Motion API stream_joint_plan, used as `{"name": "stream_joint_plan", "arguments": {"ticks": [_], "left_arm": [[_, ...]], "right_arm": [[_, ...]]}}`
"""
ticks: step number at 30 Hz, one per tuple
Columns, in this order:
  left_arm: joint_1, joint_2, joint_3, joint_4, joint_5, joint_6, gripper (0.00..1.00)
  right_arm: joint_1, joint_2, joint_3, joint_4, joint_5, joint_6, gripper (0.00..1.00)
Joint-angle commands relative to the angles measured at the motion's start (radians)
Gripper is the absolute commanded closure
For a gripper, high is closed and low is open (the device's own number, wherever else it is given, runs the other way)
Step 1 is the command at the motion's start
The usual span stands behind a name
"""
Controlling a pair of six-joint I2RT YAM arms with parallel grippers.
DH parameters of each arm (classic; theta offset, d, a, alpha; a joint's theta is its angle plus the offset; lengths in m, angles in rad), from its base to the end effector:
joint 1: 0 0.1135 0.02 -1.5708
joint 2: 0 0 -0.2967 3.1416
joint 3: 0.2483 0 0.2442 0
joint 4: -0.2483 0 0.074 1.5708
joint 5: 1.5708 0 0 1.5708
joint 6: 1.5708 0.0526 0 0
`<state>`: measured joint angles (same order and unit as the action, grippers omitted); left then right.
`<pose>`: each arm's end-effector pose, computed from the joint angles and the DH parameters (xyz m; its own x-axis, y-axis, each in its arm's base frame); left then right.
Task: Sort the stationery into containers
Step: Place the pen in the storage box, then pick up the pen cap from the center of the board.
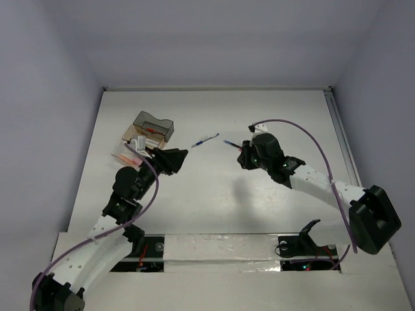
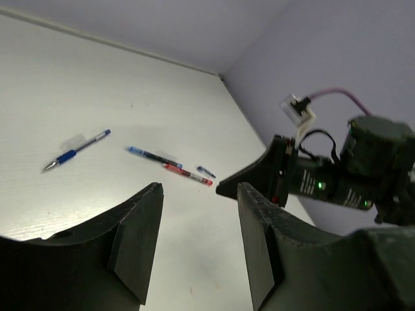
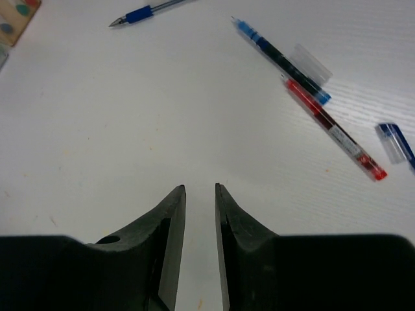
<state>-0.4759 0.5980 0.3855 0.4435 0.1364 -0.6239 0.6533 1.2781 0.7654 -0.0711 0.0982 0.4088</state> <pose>0.1226 -0.0712 0.3182 -0.1687 -0.5642 -0.8082 0.5828 0.6042 -0.5434 0.2219 0.1634 0.2641 -0.6163 0.0265 -0.7871 -0.3214 0.9039 0.2821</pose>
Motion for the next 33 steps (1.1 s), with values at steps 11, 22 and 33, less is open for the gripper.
{"name": "stream_joint_plan", "arguments": {"ticks": [11, 22, 33], "left_arm": [[-0.006, -0.127, -0.158, 0.149, 0.002, 0.066, 0.54], [-0.006, -0.313, -0.194, 0.052, -0.118, 0.024, 0.53], [-0.006, -0.259, -0.197, 0.072, -0.120, 0.023, 0.53]], "right_arm": [[-0.004, 0.397, 0.575, -0.193, -0.210, -0.396, 0.60], [-0.004, 0.818, 1.079, -0.557, -0.341, -0.809, 0.38], [-0.076, 1.075, 1.382, -0.720, -0.379, -0.933, 0.35]]}}
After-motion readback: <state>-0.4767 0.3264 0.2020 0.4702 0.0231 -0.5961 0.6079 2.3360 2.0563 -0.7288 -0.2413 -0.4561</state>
